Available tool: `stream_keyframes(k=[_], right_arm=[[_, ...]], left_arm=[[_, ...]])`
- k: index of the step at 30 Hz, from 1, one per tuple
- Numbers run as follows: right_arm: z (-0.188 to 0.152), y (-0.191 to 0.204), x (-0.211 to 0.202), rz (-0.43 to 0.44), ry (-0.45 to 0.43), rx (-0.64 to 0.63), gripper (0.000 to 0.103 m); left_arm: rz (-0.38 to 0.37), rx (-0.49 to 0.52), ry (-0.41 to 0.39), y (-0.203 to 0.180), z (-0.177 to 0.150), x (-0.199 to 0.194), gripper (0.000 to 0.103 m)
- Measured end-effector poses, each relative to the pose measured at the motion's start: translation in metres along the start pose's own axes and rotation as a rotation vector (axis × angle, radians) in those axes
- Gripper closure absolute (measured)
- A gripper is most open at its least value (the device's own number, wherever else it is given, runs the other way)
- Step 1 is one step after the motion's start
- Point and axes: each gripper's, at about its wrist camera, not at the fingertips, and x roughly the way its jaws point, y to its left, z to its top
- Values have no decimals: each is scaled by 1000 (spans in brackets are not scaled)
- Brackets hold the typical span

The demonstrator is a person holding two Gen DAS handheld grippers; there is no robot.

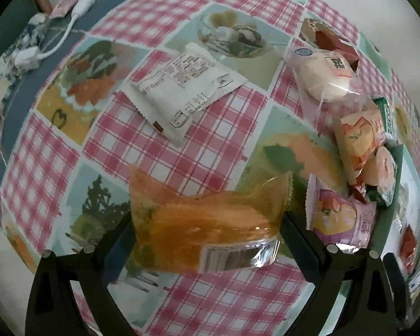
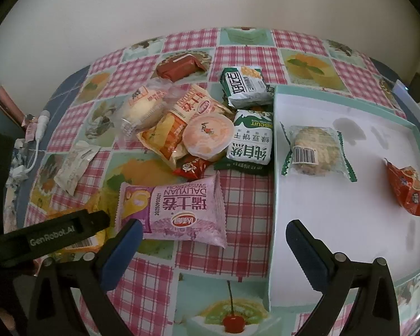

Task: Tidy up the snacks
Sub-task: 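Move the left gripper to the orange bread bag and grasp it, then grasp the pink Swiss roll pack with the right gripper while the left holds the bread bag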

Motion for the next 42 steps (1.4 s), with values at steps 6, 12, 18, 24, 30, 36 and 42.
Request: stream_keyframes(k=[6,12,18,24,30,36,42], right_arm=[[2,6,8,-7,12,-21,0],[4,16,12,-42,18,-44,0],[11,26,-3,-56,-43,-69,0],[12,36,8,19,-1,-52,0],[8,43,35,4,67,-54,0],[6,48,50,-17,90,-55,0],[3,64,56,-55,79,-124,0]], left_arm=[[-8,-61,-3,16,7,-2,5],[41,-114,-17,34,13,-7,5],[50,-161,-15,59,13,-12,5],[43,-171,-8,62,14,-16,5],[38,-182,-3,66,11,-13,5],[49,-166,4,64,14,-7,5],[49,-166,13,58,14,-2,5]])
